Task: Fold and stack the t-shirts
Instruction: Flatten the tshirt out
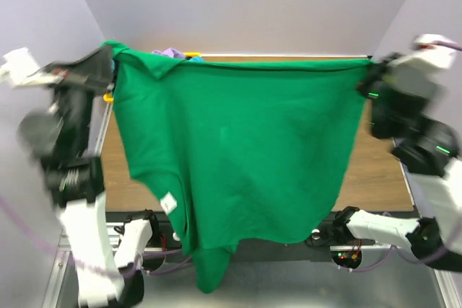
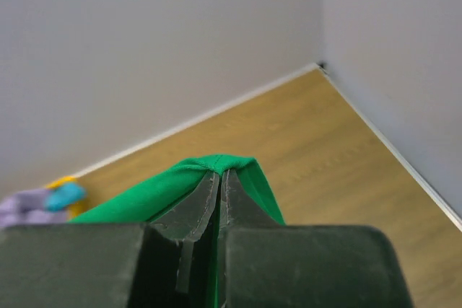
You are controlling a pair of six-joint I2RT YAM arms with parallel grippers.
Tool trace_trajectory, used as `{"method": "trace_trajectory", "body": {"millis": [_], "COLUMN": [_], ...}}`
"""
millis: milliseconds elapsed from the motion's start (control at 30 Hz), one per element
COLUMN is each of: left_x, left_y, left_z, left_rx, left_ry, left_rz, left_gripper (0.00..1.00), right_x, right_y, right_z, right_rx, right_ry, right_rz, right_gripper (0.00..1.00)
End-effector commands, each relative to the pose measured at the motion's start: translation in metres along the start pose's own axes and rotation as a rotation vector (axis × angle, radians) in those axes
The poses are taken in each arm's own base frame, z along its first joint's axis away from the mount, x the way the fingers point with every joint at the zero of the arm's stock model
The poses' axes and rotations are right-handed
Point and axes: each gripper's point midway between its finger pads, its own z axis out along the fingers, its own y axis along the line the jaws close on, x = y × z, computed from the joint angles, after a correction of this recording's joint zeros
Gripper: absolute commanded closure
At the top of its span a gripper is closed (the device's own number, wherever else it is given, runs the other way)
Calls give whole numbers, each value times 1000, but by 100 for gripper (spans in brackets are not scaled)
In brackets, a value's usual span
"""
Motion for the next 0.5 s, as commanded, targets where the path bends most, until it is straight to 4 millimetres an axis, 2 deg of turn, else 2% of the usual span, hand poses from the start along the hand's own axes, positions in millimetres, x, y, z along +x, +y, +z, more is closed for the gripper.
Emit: {"method": "trace_trajectory", "body": {"millis": [0,33,67,100,133,167,200,233,300,333,367,400,433,467], "left_x": [91,131,143,173,196,207,237,249,276,303,316,339,350,366], "left_y": [94,114,130,155,143,154,172,174,192,206,209,219,219,213], "left_z": [51,54,57,56,61,63,67,73,82,93,99,111,117,121], "left_rx": [-95,-127,-186,-255,-223,-250,-280,-275,-305,-324,-315,-322,-317,-299], "left_ry": [150,209,185,218,238,234,288,298,348,406,438,478,493,519], "left_rz": [-44,-70,-36,-20,-21,20,32,35,49,52,53,52,56,59], "left_gripper": [100,100,100,100,100,100,100,100,100,100,100,100,100,100], "right_x": [65,77,93,120,132,154,176,187,212,235,248,267,282,288], "right_y": [-26,-28,-29,-31,-42,-44,-55,-74,-92,-108,-117,-136,-144,-142], "right_z": [31,35,41,51,61,72,80,93,115,138,149,167,177,194], "right_rx": [354,386,405,424,468,484,520,576,625,659,672,716,721,696], "right_ry": [-33,-36,-26,-3,6,34,60,84,129,173,209,253,290,305], "right_rz": [-121,-129,-147,-161,-169,-168,-201,-203,-217,-223,-254,-280,-297,-278], "right_gripper": [99,100,99,99,100,100,100,100,100,99,100,100,100,100]}}
